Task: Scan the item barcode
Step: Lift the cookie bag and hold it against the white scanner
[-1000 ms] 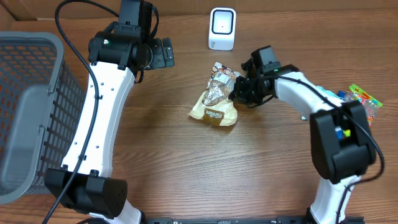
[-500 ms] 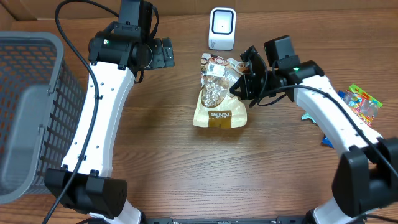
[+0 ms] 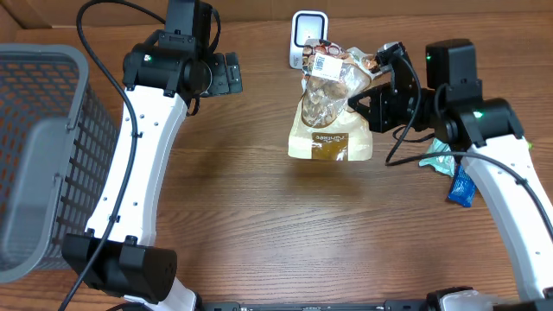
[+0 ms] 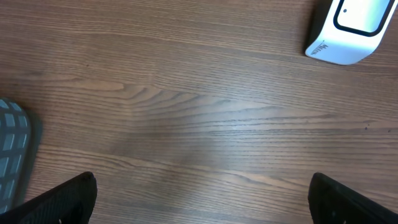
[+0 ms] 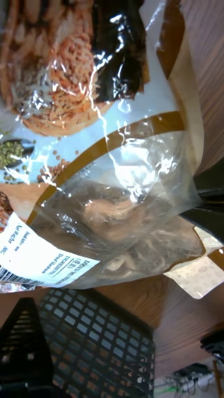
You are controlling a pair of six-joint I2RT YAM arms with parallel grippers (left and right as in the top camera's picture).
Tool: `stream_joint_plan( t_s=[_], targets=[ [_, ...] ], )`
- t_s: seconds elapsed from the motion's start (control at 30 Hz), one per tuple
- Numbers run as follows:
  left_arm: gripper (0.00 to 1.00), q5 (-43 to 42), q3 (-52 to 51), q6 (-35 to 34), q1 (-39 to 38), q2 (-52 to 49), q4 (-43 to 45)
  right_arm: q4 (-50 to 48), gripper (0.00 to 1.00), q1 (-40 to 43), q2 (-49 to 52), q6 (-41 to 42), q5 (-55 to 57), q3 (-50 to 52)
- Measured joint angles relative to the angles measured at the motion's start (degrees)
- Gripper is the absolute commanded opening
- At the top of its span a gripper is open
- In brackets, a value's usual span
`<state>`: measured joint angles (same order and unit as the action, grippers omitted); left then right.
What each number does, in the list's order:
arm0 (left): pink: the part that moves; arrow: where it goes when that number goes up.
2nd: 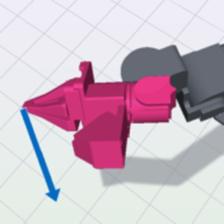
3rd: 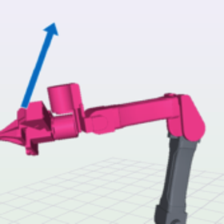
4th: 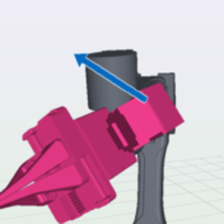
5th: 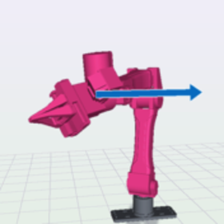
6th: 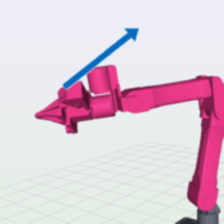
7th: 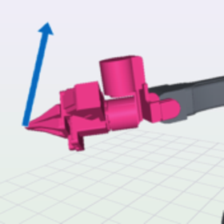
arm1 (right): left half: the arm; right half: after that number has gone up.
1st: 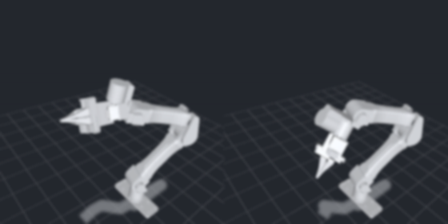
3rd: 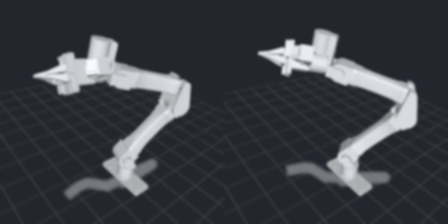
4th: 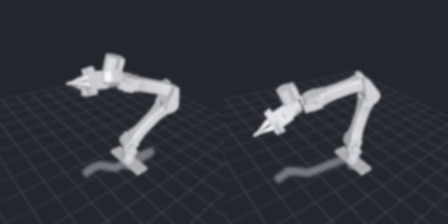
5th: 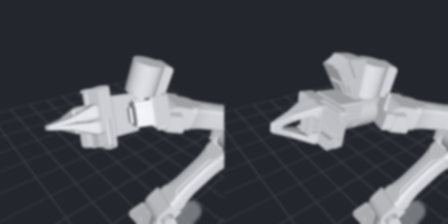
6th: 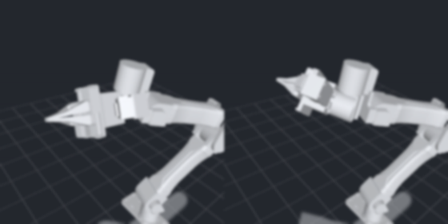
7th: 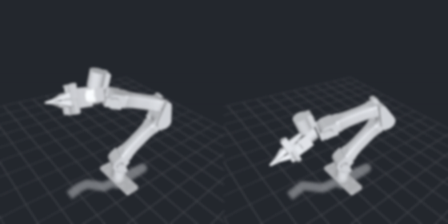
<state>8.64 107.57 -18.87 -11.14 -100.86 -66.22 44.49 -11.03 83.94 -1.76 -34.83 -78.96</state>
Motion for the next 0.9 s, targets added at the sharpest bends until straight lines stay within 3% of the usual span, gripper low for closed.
stream_joint_plan(
  t_s=[0.4,0.67,0.9],
  targets=[
    [1.0,0.0,0.0,0.0,0.0,0.0,0.0,-1.8,0.04,-1.2,-0.6,1.4,8.6,0.0],
    [1.0,0.0,0.0,0.0,0.0,0.0,0.0,-9.3,0.04,-10.1,0.1,7.1,29.2,0.0],
    [1.0,0.0,0.0,0.0,0.0,0.0,0.0,-21.0,0.04,-16.4,7.5,7.0,50.9,0.0]
  ],
)
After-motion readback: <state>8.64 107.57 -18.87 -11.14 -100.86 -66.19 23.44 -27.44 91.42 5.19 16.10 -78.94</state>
